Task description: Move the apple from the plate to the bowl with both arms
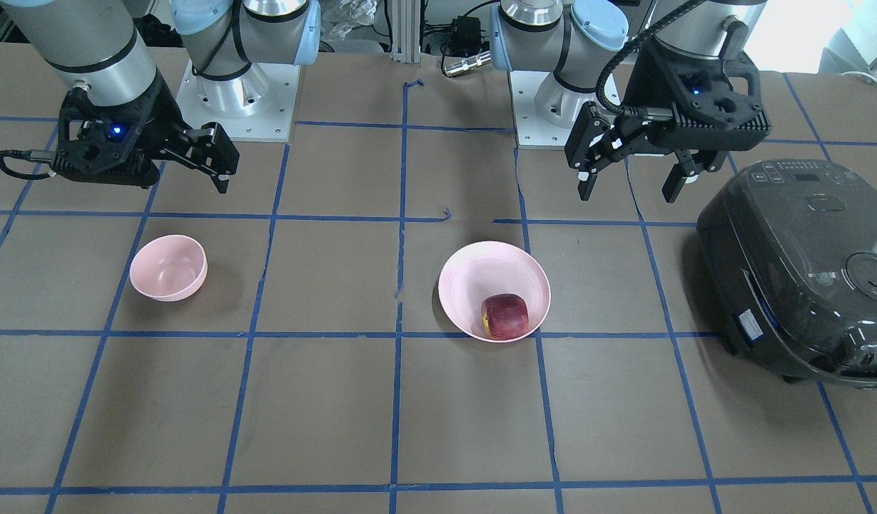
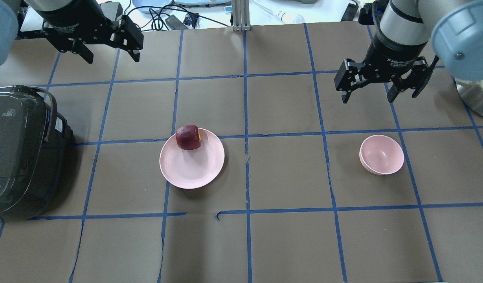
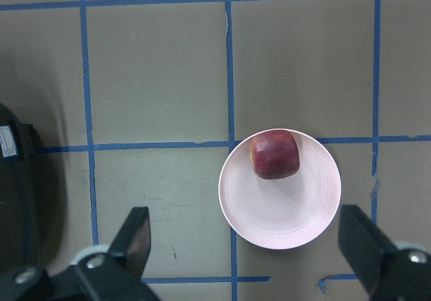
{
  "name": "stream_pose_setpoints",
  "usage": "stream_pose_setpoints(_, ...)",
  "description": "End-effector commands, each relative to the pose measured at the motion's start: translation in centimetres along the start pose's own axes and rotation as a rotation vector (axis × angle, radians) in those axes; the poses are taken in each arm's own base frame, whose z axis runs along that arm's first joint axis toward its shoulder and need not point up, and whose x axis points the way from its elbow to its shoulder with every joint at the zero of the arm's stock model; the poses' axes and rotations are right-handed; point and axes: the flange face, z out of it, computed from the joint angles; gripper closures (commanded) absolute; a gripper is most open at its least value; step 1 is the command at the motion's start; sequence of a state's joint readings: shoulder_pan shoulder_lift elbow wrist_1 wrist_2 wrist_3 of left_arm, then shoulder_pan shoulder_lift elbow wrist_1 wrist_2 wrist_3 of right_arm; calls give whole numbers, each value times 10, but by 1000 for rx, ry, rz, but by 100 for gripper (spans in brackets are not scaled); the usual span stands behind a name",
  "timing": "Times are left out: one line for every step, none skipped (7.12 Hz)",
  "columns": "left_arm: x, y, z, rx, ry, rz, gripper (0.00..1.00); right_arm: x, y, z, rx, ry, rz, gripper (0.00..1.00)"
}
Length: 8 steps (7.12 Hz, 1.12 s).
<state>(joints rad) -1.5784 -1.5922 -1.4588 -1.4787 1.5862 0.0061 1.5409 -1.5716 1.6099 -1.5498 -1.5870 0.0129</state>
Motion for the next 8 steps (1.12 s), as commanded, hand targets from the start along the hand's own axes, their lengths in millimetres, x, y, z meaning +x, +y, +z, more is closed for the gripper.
stream_pose_setpoints(0, 0, 1, -2, 0, 0, 0, 1, -7, 6, -11, 2, 2, 0)
stream_pose_setpoints(0, 0, 1, -2, 0, 0, 0, 1, -6, 7, -16, 2, 1, 0)
stream_pose_setpoints(0, 0, 1, -2, 0, 0, 0, 1, -5, 9, -19, 2, 1, 0)
stream_pose_setpoints(0, 0, 0, 0, 0, 0, 0, 1, -5, 9, -20, 4, 1, 0)
stream_pose_setpoints(0, 0, -1, 1, -1, 0, 0, 1, -5, 9, -19, 4, 1, 0)
stream_pose_setpoints(0, 0, 0, 0, 0, 0, 0, 2, -6, 12, -25, 7, 3, 0)
stream_pose_setpoints(0, 1, 0, 0, 0, 0, 0, 4, -6, 11, -22, 7, 6, 0)
stream_pose_setpoints(0, 0, 0, 0, 0, -1, 0, 3, -6, 6, -4, 0, 5, 0)
